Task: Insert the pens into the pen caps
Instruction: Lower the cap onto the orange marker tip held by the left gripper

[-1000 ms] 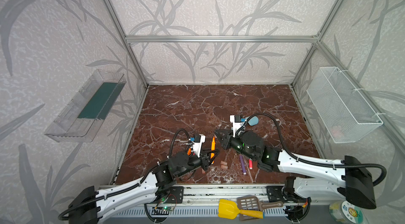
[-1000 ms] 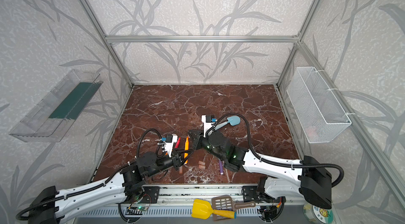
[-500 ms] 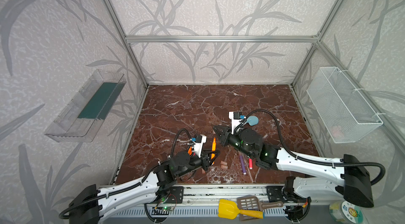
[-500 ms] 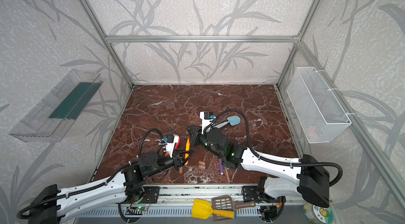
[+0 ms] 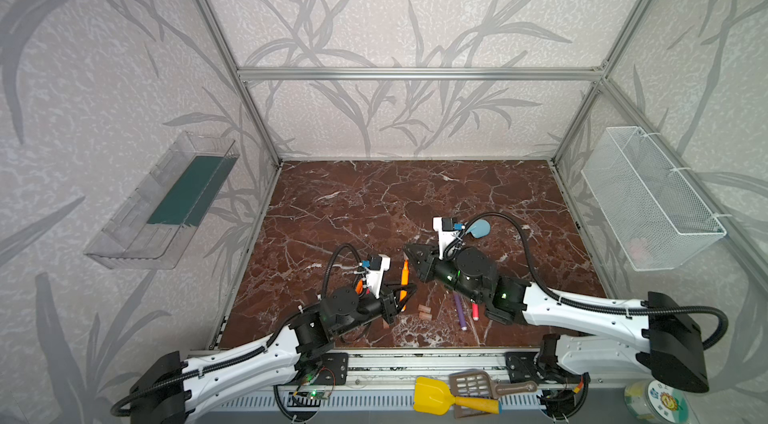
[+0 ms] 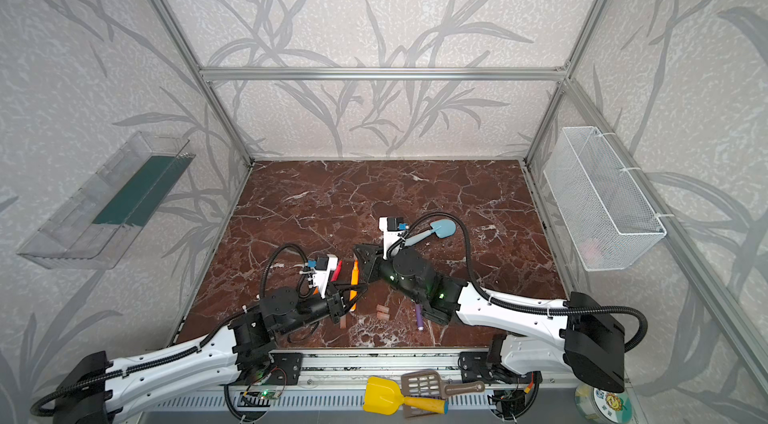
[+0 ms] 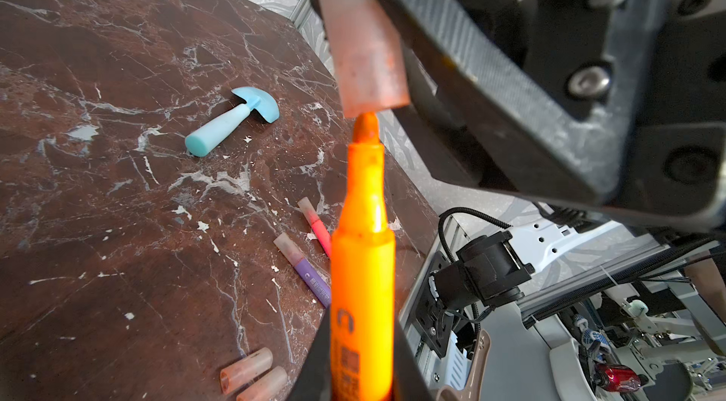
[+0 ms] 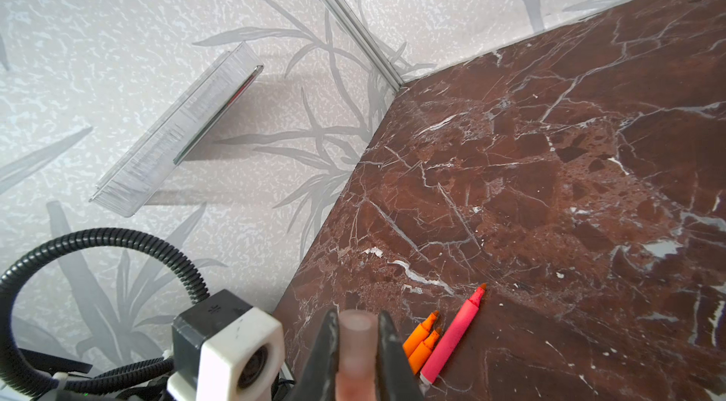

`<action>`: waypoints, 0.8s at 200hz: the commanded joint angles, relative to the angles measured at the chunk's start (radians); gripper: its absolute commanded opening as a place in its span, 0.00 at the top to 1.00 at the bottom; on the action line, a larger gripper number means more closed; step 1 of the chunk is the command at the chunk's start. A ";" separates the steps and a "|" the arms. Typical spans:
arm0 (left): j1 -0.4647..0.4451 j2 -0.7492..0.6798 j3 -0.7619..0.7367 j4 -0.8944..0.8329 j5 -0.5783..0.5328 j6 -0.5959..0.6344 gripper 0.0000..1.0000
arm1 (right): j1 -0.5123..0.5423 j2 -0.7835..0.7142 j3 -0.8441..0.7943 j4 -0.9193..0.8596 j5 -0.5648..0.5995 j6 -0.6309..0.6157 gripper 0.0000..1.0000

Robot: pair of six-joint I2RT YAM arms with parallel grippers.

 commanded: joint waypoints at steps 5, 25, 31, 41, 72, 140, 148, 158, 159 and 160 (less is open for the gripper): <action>-0.006 -0.008 -0.001 0.016 -0.012 -0.004 1.00 | 0.020 0.007 -0.015 0.046 -0.009 0.008 1.00; -0.006 -0.013 -0.019 0.042 -0.036 -0.019 1.00 | 0.035 0.009 -0.023 0.051 -0.011 0.014 1.00; -0.006 -0.019 -0.022 0.040 -0.041 -0.020 1.00 | 0.039 0.009 -0.025 0.052 -0.011 0.014 1.00; -0.006 -0.032 -0.021 0.024 -0.047 -0.020 1.00 | 0.046 0.009 -0.032 0.050 -0.009 0.013 1.00; -0.006 -0.077 -0.028 -0.001 -0.053 -0.019 1.00 | 0.051 0.025 -0.064 0.075 -0.021 0.029 1.00; -0.005 -0.109 -0.045 0.025 -0.034 -0.035 1.00 | 0.095 0.071 -0.156 0.292 -0.098 -0.022 1.00; -0.004 -0.112 -0.048 0.032 -0.030 -0.040 1.00 | 0.105 0.073 -0.184 0.343 -0.098 -0.040 1.00; -0.004 -0.115 -0.053 0.042 -0.026 -0.046 1.00 | 0.120 0.073 -0.220 0.402 -0.085 -0.058 1.00; -0.004 -0.115 -0.053 0.043 -0.024 -0.046 1.00 | 0.121 0.073 -0.225 0.408 -0.084 -0.059 1.00; -0.004 -0.115 -0.054 0.044 -0.024 -0.047 1.00 | 0.123 0.073 -0.228 0.412 -0.082 -0.061 1.00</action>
